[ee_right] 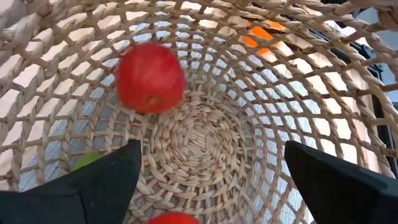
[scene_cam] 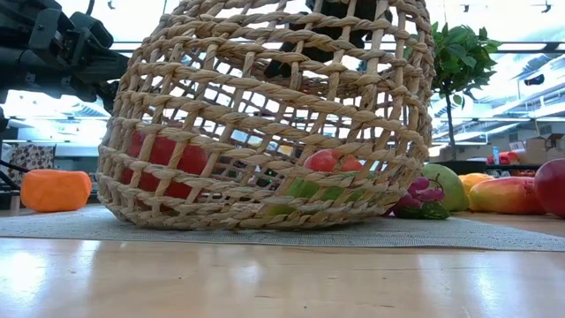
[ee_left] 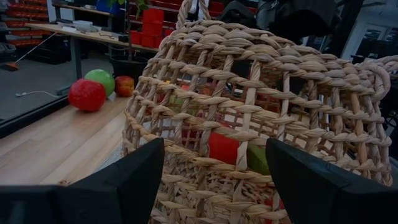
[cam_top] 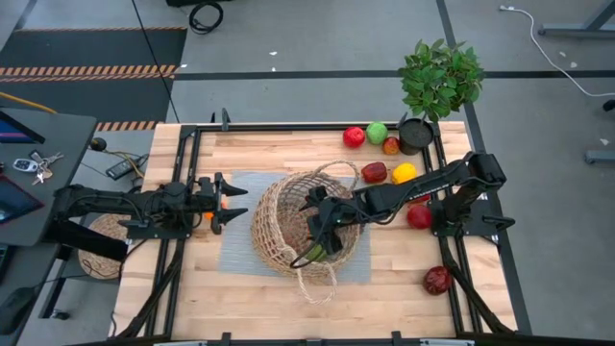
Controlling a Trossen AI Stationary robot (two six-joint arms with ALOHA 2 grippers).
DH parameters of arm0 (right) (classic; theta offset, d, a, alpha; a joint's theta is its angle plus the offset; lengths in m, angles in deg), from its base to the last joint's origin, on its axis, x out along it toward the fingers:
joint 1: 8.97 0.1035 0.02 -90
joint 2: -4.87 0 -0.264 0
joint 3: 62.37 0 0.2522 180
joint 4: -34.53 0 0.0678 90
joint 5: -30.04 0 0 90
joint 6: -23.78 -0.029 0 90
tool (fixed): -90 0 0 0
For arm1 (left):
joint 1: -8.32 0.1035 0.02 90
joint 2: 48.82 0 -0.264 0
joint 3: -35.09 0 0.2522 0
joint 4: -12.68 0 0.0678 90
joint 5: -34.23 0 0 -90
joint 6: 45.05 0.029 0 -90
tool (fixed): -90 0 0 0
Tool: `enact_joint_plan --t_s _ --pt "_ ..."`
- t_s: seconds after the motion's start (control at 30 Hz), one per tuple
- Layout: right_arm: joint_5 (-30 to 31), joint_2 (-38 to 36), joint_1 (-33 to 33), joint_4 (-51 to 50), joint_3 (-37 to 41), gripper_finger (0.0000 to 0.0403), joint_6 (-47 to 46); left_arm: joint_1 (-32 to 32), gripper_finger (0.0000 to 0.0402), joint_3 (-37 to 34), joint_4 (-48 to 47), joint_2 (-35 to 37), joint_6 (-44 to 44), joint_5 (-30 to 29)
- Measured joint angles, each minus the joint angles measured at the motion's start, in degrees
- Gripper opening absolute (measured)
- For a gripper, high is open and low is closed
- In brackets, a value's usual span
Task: Build produce basket
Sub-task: Put the pear into the basket
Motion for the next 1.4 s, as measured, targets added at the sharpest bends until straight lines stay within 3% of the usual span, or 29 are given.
enact_joint_plan --t_s 0.23,0.43,0.8,1.1,1.4 --pt "8.5 -5.2 2.1 0.1 0.0 0.0398 1.0 0.0 0.0286 0.0 0.0 0.0 0.0 0.0" --pt "9.2 -14.6 2.7 -1.3 0.0 0.0392 -2.1 0.0 0.0286 0.0 0.0 0.0 0.0 0.0" --pt "8.1 -29.0 1.2 -25.8 -0.1 0.0378 -20.8 0.0 0.0286 0.0 0.0 0.0 0.0 0.0" --pt "8.0 -33.4 1.4 -31.8 1.3 0.0373 -28.0 0.0 0.0286 0.0 0.0 0.0 0.0 0.0" --pt "7.7 -34.0 1.0 -33.4 2.4 0.0373 -28.5 0.0 0.0286 0.0 0.0 0.0 0.0 0.0"
